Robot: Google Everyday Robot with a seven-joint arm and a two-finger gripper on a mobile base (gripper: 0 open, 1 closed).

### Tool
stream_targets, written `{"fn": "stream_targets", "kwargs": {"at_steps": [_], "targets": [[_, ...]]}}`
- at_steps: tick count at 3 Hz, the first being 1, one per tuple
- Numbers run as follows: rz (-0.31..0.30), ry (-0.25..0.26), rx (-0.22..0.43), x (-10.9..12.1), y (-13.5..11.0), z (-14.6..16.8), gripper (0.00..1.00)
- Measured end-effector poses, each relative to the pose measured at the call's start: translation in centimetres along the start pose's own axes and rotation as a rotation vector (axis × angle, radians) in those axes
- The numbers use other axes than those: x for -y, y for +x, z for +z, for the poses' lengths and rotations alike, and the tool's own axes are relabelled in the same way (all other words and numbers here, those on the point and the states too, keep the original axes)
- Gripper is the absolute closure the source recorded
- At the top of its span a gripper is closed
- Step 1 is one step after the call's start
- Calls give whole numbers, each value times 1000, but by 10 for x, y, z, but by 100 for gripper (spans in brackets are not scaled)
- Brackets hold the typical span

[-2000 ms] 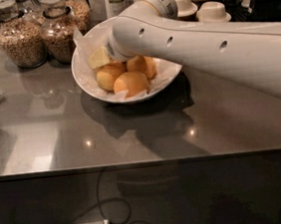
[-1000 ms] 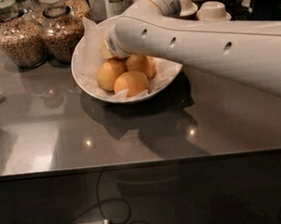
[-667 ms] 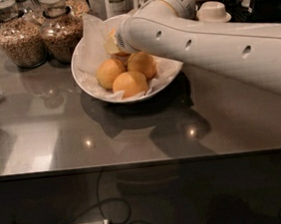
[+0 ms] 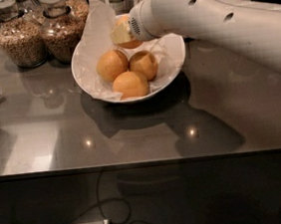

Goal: Pick orange from white bowl

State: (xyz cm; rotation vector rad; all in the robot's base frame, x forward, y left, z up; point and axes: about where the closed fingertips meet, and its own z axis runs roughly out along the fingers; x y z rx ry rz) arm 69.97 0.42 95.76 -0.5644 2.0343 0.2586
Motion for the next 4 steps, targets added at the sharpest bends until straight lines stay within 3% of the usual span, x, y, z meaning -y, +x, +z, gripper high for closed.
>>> {"fn": "stream_targets", "kwargs": {"at_steps": [1, 2, 3, 4], "targets": [[-27, -65, -69, -2, 12, -3, 100], [-34, -120, -130, -9, 28, 15, 100], [-34, -120, -130, -8, 26, 17, 100], [-7, -125, -171, -9, 39, 50, 100]]}}
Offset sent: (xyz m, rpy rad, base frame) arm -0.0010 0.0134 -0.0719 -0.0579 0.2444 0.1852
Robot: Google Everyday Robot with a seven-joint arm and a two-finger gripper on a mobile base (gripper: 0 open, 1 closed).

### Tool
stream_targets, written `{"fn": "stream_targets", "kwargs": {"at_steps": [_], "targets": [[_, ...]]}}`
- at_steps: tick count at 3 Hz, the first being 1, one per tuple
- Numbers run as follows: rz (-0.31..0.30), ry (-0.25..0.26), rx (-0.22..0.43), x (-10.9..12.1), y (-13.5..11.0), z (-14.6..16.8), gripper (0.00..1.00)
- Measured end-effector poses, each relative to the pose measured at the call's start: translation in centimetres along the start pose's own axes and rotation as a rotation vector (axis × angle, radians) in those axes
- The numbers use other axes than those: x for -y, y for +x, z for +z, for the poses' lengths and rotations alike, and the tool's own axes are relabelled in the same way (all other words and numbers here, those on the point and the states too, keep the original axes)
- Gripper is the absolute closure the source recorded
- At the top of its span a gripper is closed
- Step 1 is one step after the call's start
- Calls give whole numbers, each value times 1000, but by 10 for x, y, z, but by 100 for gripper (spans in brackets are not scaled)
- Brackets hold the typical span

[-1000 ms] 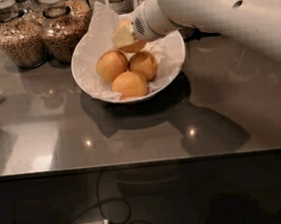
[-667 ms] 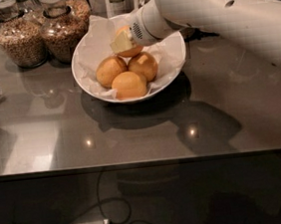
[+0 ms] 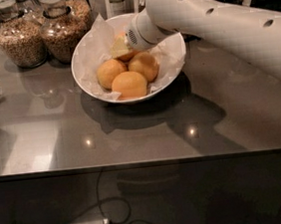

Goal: Pick orange from white bowl

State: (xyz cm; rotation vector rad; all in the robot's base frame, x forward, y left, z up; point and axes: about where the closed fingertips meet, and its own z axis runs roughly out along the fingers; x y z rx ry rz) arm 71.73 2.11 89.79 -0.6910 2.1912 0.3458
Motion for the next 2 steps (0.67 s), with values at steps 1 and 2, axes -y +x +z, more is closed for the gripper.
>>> {"fn": "stream_targets", "kwargs": {"at_steps": [1, 2], "targets": [[0, 0, 0, 1, -1, 2, 100], [0, 0, 0, 1, -1, 2, 81]]}}
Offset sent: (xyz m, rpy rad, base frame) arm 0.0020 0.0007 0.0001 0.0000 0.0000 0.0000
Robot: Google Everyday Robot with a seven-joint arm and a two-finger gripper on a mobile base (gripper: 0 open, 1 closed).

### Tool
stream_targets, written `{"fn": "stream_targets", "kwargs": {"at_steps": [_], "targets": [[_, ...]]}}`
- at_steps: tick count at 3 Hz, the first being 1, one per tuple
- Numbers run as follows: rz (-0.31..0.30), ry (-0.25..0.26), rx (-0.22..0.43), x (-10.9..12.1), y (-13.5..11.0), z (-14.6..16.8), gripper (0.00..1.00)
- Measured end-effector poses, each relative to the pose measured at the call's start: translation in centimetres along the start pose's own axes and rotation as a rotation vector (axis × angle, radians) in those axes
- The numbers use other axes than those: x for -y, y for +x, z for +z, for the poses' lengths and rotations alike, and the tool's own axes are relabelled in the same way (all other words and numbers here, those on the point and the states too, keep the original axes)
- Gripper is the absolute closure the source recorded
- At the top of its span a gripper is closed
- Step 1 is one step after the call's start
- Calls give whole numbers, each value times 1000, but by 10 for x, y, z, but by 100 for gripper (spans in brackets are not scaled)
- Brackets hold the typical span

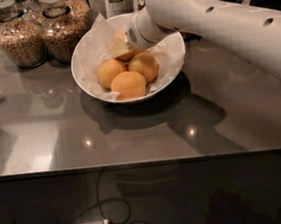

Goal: Pick orange from white bowl

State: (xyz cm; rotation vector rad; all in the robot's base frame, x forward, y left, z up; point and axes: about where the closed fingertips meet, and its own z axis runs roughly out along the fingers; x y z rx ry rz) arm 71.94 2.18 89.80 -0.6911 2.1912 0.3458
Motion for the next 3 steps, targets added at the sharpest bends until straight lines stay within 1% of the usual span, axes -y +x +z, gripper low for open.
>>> {"fn": "stream_targets", "kwargs": {"at_steps": [3], "targets": [[0, 0, 0, 0, 0, 0, 11]]}}
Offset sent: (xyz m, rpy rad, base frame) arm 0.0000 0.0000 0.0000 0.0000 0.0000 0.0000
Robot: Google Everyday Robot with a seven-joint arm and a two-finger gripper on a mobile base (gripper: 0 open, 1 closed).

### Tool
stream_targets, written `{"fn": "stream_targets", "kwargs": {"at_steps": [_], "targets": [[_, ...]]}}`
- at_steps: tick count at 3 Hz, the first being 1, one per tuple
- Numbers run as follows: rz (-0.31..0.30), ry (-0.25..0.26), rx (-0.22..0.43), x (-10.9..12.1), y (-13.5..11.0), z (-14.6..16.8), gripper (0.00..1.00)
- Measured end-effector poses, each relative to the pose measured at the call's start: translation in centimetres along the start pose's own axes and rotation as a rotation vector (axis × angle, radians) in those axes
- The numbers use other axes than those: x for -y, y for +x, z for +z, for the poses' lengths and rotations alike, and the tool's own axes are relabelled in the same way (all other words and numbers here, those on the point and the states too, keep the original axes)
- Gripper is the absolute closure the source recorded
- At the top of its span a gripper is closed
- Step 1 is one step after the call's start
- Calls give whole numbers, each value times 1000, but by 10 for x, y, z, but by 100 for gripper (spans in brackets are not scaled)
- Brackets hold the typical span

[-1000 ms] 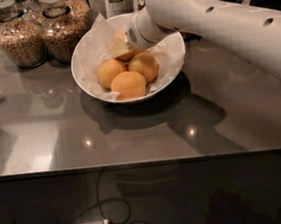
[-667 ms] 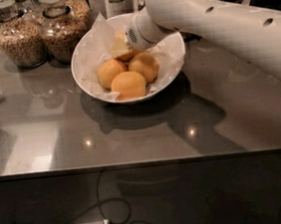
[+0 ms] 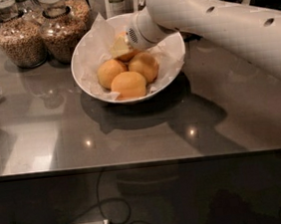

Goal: Pick orange from white bowl

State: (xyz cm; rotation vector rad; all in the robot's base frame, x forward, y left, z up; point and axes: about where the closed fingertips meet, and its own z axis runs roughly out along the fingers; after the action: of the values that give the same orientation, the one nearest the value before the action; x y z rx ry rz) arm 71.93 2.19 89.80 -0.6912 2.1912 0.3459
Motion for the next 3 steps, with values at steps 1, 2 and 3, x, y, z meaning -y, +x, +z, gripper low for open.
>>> {"fn": "stream_targets", "kwargs": {"at_steps": [1, 2, 3], "targets": [[0, 0, 0, 0, 0, 0, 0], [-4, -1, 0, -1, 0, -1, 0], [-43, -4, 11, -9, 4, -23, 0]]}}
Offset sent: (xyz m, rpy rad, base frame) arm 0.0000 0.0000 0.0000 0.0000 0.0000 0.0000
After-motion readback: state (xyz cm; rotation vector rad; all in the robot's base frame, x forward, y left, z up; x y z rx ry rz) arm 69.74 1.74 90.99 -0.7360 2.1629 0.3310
